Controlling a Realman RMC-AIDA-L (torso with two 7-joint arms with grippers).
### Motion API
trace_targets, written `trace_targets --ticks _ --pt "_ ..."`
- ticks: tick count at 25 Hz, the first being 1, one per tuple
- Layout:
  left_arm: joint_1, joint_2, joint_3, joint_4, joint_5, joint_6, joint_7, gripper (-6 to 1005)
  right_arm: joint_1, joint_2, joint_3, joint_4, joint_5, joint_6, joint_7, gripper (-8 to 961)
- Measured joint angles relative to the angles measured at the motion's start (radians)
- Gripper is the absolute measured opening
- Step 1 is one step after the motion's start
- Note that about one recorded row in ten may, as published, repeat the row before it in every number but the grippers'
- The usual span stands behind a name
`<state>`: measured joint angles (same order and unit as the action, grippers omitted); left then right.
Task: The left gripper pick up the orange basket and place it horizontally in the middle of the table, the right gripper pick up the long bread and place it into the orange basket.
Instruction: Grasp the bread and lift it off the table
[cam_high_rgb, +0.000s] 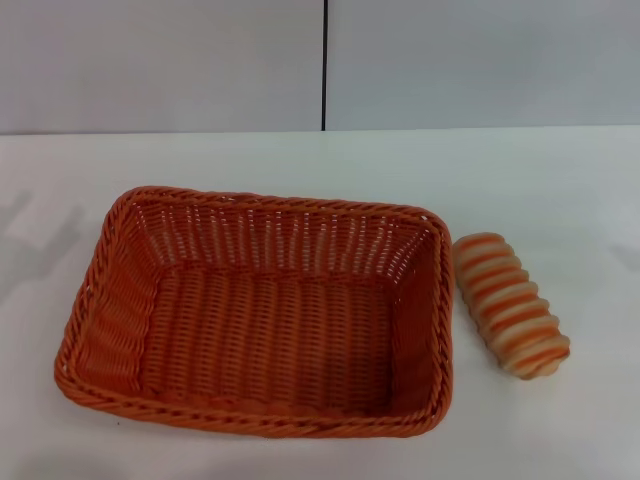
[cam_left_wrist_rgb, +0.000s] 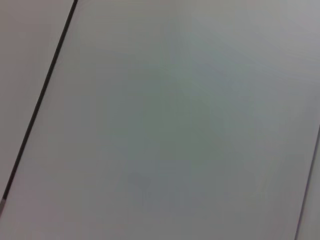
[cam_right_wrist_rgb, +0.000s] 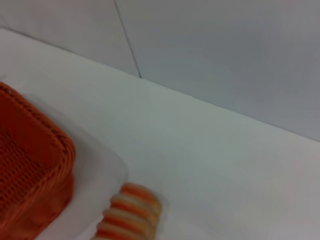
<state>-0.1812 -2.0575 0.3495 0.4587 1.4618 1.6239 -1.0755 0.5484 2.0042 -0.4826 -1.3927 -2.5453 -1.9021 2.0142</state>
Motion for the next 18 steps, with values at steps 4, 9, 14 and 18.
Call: trace_targets --ticks 4,9,14,18 --pt "-0.002 -0.003 0.001 -0.010 0.000 -0.004 0.010 832 0.070 -0.030 0.001 0.160 -0.001 0.022 0.023 785" --pt "-0.002 -0.001 -0.002 -0.028 0.000 -0.008 0.011 832 0.111 -0.035 -0.014 0.366 0.036 0.124 -0.023 784" --pt "-0.001 -0.002 -0.002 -0.028 0.000 -0.007 0.011 832 0.133 -0.040 -0.041 0.505 0.051 0.224 -0.042 784" --pt "-0.001 -0.002 -0.002 -0.028 -0.001 -0.005 0.012 832 0.138 -0.040 -0.068 0.562 0.051 0.264 -0.055 784"
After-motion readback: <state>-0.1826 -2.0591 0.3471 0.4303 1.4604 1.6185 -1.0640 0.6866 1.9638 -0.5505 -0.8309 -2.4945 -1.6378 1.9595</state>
